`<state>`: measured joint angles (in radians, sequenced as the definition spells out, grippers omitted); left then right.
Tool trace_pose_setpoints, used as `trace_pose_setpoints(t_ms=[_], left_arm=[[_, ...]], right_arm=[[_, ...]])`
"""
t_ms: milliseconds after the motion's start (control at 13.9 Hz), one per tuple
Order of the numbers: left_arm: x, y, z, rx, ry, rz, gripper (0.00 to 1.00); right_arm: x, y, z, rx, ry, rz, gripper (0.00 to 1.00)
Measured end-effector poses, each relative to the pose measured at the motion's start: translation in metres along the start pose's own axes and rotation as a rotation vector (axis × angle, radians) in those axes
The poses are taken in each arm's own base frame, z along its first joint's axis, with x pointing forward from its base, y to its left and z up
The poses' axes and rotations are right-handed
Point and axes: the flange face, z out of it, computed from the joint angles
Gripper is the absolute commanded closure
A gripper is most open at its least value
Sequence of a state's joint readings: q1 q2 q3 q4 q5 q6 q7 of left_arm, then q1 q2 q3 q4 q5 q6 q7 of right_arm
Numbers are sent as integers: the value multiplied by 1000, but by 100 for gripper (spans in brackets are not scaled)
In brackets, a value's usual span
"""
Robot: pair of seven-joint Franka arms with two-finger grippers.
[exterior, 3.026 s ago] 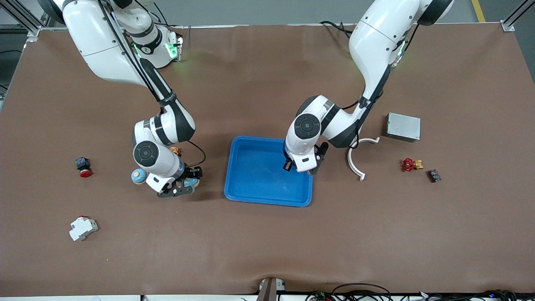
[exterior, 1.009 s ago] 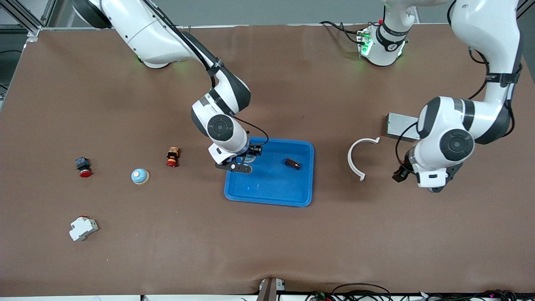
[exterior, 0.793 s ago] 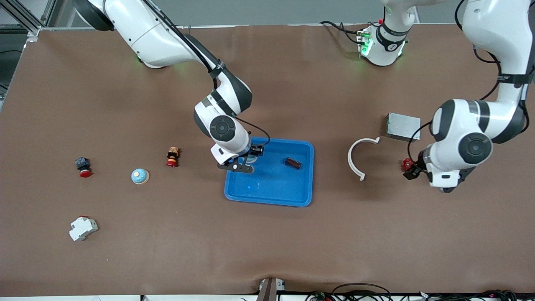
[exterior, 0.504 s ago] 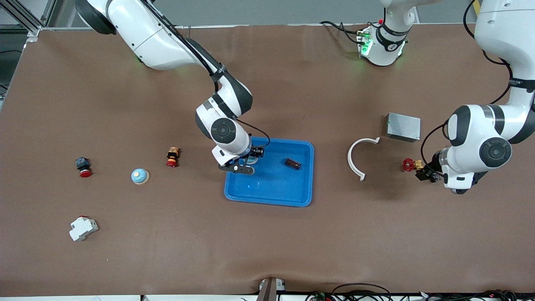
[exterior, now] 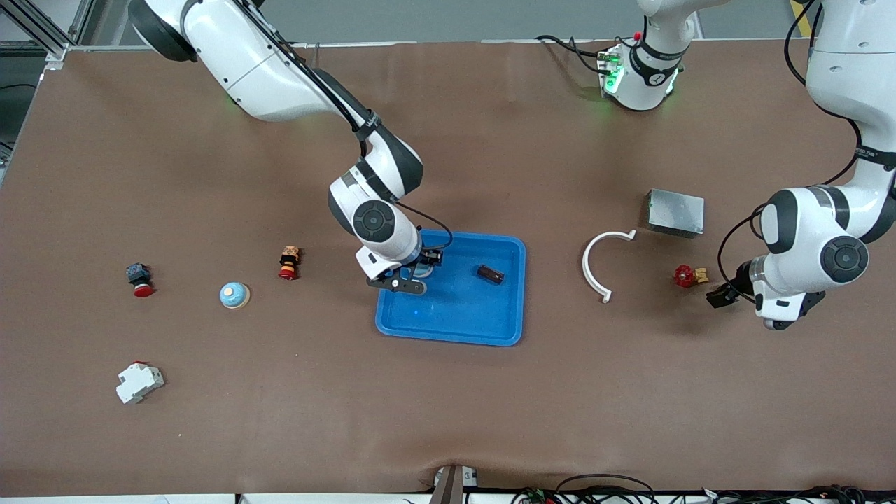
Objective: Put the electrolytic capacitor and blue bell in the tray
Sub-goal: 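Set the bell in the tray while the left gripper grasps the black capacitor, then carry the black capacitor over the tray while the right gripper reaches the bell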
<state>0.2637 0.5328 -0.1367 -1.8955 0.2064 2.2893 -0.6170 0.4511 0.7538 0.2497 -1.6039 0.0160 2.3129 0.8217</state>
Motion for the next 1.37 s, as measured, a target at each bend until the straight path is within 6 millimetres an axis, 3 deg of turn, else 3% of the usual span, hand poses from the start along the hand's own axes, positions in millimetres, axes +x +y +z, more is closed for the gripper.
trace_pose_setpoints(t_ms=[72,216,288,360,432,504,720,793,937,1009,1153,1369], left_arm=[[2,-2,2,8,12,18,12],[8,-12,9,17,25,48,19],[11,-17,12,15,24,55,23],[12,-19,16,12,25,62,27],[12,-19,19,10,24,64,33],[12,-17,21,5,27,66,42],[12,-14,26,-1,30,70,90],[12,-14,26,-2,30,71,99],[12,-14,26,-1,31,72,100],[12,-14,24,0,30,73,100],[12,-12,14,5,29,75,100],[2,-2,-29,23,22,91,100]], right_arm=[[1,0,2,3,2,1,92],[1,1,7,4,1,2,77],[1,1,8,5,1,2,61],[1,1,7,6,2,2,36],[2,0,7,6,2,3,0],[2,0,7,6,3,3,0],[1,-2,5,10,4,-1,0],[-1,-6,1,12,5,-7,0],[-9,-16,-20,-8,-10,-25,0],[-14,-20,-41,-29,-21,-35,0],[-27,-19,-103,-85,-43,-48,0],[-60,-1,-195,-175,-72,-93,0]])
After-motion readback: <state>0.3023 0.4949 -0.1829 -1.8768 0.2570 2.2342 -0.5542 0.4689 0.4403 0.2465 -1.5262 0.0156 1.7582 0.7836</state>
